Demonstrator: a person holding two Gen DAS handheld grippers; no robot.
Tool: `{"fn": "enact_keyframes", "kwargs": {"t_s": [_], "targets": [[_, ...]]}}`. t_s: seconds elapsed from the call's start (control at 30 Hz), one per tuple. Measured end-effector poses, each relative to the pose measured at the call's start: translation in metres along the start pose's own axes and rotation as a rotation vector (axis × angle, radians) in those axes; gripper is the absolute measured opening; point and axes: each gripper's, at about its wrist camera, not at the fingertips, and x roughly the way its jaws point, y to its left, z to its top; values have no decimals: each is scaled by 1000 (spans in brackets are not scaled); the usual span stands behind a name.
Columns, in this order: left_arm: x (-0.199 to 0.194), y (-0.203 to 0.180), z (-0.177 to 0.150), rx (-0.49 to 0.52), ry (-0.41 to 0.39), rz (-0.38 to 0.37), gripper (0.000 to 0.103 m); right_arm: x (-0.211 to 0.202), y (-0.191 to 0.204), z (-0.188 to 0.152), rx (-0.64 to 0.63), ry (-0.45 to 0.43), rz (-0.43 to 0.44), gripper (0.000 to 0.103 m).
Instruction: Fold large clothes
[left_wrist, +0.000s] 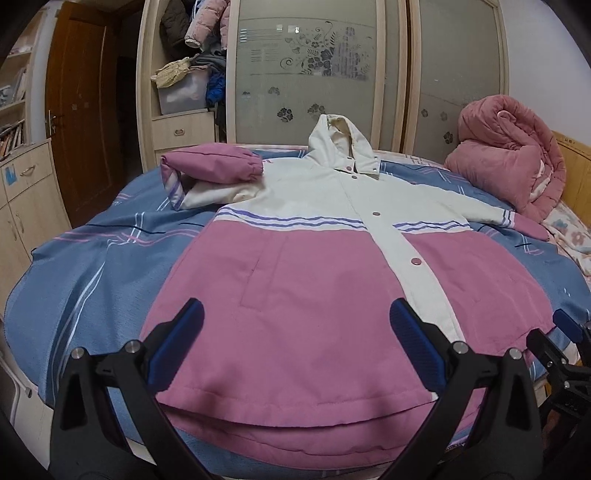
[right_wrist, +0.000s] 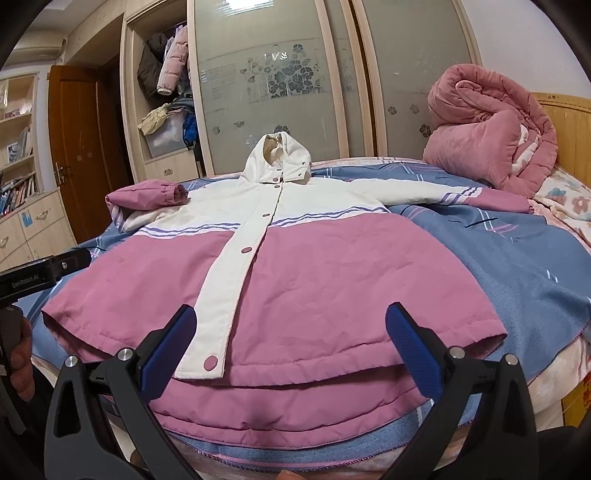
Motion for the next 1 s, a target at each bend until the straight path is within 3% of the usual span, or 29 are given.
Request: {"fn": "enact_keyframes", "kwargs": {"t_s": [0.3,1.0], "targets": [[3,7,-4,-30,3,-23,101,6,1,1,-2,4,-14,102],[7,-6,-11,7,3,-50,101,10,-1,-1,9,18,-16,102]]}}
